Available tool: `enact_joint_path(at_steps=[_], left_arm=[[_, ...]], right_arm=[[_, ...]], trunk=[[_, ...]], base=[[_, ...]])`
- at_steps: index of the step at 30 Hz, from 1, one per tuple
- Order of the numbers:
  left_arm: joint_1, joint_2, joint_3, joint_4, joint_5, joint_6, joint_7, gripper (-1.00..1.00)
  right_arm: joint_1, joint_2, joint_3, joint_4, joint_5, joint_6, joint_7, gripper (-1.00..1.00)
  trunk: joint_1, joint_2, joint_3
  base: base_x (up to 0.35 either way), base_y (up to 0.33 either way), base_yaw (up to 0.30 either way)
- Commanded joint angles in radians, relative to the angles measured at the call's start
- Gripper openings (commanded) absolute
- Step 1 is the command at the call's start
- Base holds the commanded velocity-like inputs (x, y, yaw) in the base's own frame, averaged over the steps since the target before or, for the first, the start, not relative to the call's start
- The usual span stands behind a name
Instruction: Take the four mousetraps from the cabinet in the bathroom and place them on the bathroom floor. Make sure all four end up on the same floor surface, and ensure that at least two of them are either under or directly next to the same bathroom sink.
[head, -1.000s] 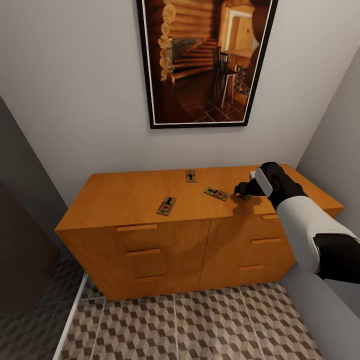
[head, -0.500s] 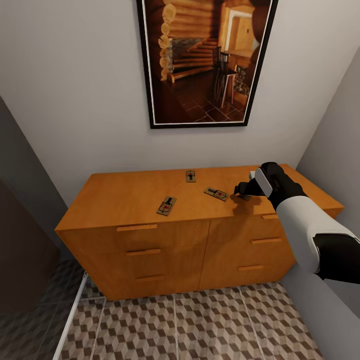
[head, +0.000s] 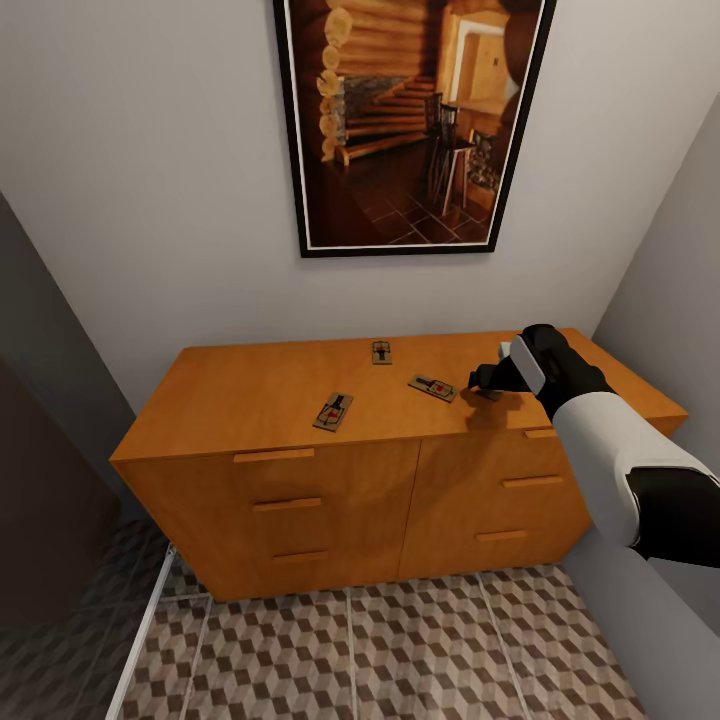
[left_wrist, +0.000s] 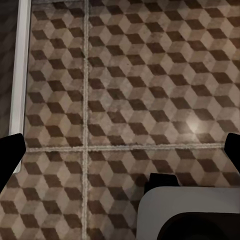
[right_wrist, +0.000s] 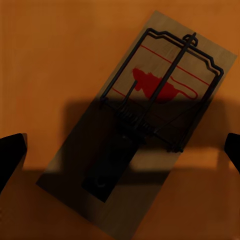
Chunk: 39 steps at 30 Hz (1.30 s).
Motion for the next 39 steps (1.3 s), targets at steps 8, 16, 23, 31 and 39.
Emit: enact_joint_path(at_steps=[8,16,23,31,39], left_arm=[[-0.002,0.001,0.008,0.004,0.002,-0.005,-0.010,1.00],[-0.002,0.001,0.008,0.004,0.002,-0.005,-0.010,1.00],[-0.002,0.001,0.008,0.004,0.002,-0.005,-0.010,1.00],[-0.002,0.001,0.008,0.004,0.002,-0.005,-0.010,1.00],[-0.002,0.001,0.008,0.004,0.002,-0.005,-0.009,1.00]], right_arm=[[0.000,0.000,0.003,0.058,-0.017,0.003,-0.006,1.00],[0.000,0.001,0.003,0.060,-0.017,0.003,-0.006,1.00],[0.000,0.001,0.003,0.060,-0.017,0.003,-0.005,1.00],[0.000,0.002,0.003,0.060,-0.018,0.003,-0.005,1.00],[0.000,0.000,0.003,0.060,-0.018,0.003,-0.005,1.00]], trunk=[[0.000,0.000,-0.001],[0.000,0.000,-0.001],[0.000,0.000,-0.001],[0.000,0.000,-0.001],[0.000,0.000,-0.001]], base=[[0.000,0.000,0.000],[0.000,0.000,0.000],[0.000,0.000,0.000],[0.000,0.000,0.000],[0.000,0.000,0.000]])
